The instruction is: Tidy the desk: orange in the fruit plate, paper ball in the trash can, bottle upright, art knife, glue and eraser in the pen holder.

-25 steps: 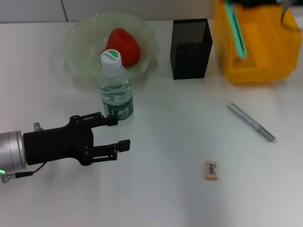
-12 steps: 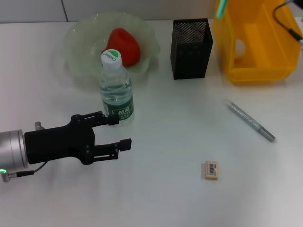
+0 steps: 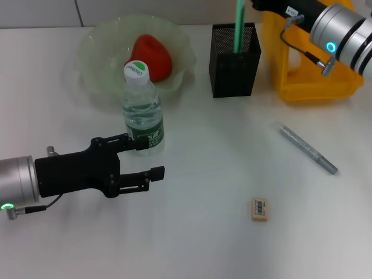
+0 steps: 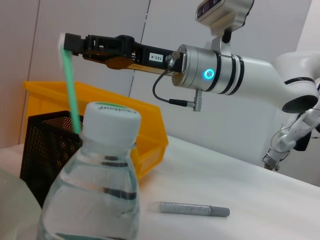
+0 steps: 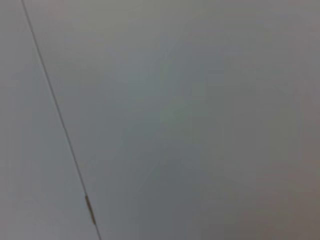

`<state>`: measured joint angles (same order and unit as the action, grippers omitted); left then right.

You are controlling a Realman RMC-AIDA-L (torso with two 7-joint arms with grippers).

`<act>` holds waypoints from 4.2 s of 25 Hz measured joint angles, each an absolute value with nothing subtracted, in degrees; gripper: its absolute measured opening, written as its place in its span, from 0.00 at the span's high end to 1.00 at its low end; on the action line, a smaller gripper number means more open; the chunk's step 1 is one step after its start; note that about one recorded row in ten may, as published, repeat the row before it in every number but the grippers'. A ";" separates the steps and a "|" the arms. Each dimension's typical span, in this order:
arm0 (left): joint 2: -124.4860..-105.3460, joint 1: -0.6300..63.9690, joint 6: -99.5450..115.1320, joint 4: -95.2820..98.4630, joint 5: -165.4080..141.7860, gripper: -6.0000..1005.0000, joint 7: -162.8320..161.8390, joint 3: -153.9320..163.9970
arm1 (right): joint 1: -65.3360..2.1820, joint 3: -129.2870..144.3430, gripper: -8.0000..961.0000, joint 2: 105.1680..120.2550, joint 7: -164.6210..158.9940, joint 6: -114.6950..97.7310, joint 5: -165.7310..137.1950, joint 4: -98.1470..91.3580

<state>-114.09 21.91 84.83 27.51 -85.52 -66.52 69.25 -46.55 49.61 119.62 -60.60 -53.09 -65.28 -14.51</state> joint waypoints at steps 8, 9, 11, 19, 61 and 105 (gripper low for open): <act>-114.18 21.99 84.37 27.51 -85.52 0.22 -66.78 69.25 | -46.33 50.92 0.64 119.37 -62.78 -53.52 -65.45 -14.53; -114.18 21.95 84.37 27.51 -85.52 0.22 -66.81 69.25 | -45.93 51.20 0.61 119.30 -63.55 -54.08 -65.47 -15.01; -114.17 21.85 84.45 27.51 -85.52 0.22 -66.84 69.26 | -44.27 52.94 0.55 119.12 -66.14 -55.80 -65.58 -17.66; -113.86 21.20 85.16 27.51 -85.37 0.22 -66.95 69.25 | -32.95 57.90 0.40 116.40 -98.76 -69.19 -89.29 -48.35; -113.63 21.53 86.21 27.56 -85.54 0.22 -67.12 69.63 | -40.60 88.76 0.45 119.26 -142.37 -97.34 -142.25 -72.31; -113.06 20.90 85.69 27.51 -86.31 0.22 -67.39 69.46 | -40.47 99.95 0.56 119.63 -136.99 -89.38 -142.74 -67.18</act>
